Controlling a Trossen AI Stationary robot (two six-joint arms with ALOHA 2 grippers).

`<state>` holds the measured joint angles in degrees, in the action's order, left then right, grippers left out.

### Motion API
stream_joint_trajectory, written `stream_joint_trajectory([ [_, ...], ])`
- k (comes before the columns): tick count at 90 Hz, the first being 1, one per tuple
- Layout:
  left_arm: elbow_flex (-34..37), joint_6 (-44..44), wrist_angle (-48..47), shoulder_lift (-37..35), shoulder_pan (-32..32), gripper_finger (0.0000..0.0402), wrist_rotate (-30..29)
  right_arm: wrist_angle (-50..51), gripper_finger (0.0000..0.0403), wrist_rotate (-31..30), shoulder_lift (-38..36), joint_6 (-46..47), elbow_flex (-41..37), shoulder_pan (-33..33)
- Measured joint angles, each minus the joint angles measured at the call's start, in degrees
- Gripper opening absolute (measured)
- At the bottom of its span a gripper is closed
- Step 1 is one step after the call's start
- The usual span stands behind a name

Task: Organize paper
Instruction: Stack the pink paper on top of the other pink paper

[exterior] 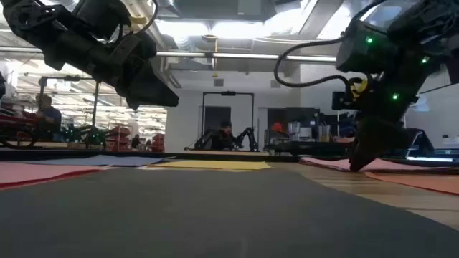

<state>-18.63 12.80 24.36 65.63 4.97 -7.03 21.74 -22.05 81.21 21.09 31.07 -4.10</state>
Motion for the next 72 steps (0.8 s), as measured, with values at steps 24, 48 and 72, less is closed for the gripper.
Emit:
stream_joint_trajectory([
  [24,0.0,0.3,-0.4,0.0,0.0,0.0075,0.0,-1.7,0.0134,2.3,0.0,1.3,0.0,0.0],
  [48,0.0,0.4,-1.1,0.0,0.0,0.0075,0.0,-2.1,0.0134,3.9,-1.7,1.6,0.3,0.0],
  [72,0.0,0.9,-1.3,0.0,0.0,0.0075,0.0,2.0,0.0133,5.0,-2.0,0.7,4.0,0.0],
])
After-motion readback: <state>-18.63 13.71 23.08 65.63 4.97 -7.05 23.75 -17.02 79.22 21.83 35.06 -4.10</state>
